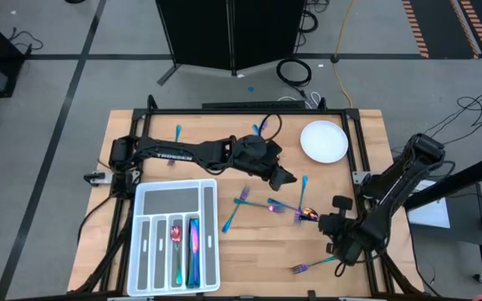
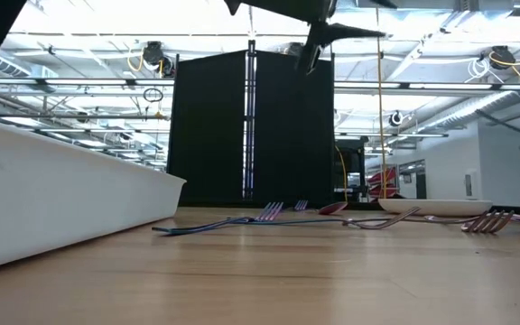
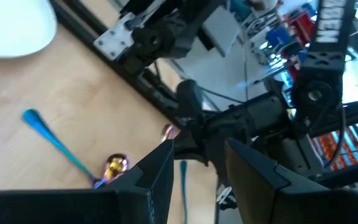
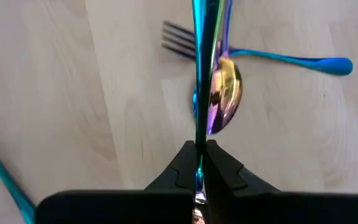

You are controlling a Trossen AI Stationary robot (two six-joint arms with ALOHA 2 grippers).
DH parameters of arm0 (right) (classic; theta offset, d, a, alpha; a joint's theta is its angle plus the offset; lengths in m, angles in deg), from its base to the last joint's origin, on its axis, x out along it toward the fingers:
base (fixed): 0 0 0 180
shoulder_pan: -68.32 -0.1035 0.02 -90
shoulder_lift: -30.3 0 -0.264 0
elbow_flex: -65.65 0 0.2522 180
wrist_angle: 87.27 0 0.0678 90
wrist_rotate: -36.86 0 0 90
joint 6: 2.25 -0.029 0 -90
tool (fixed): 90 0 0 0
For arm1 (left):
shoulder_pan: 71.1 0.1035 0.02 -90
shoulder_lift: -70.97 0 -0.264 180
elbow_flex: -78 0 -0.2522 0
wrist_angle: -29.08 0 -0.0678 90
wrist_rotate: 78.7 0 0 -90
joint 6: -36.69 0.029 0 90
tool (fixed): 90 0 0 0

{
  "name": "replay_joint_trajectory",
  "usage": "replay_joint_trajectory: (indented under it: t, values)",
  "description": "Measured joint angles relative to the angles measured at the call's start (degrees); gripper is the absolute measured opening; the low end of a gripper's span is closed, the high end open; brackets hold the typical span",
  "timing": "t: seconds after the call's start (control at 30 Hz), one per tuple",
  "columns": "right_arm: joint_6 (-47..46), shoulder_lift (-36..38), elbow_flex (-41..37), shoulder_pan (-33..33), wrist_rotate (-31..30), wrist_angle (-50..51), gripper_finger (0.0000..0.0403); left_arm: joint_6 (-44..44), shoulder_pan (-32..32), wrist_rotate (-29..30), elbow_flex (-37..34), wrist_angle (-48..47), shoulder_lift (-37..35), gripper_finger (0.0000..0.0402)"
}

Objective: Sort silverware
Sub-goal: Put the bottom right iridescent spoon into the cutlery tray

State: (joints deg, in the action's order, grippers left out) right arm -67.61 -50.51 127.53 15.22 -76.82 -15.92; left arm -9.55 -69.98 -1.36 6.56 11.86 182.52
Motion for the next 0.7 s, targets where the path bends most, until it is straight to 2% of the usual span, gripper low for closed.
replay_joint_trajectory:
  t: [0.17, 0.37, 0.47, 0.63, 0.7]
  values:
    - [0.2, 3.7, 0.0, 1.3, -0.1, -0.7, 0.0000, -3.5, -0.5, -0.2, 0.0, 1.6, 0.0, 0.0144]
    - [3.4, 6.1, 0.0, 3.5, -0.1, -2.4, 0.0000, -13.3, 0.5, -7.7, 0.0, -2.6, 0.4, 0.0144]
    - [4.6, 6.3, 0.1, 4.9, 0.0, -5.0, 0.0000, -8.1, 1.2, -11.0, -0.5, -5.0, 0.4, 0.0144]
    - [5.2, 5.8, 2.0, 7.6, 0.4, -8.4, 0.0000, 2.0, 1.3, -10.9, -2.5, -11.2, -2.3, 0.0144]
    - [5.8, 5.8, 2.3, 9.1, 2.4, -10.2, 0.0000, 8.9, 1.2, -10.9, -2.5, -13.9, -3.8, 0.0144]
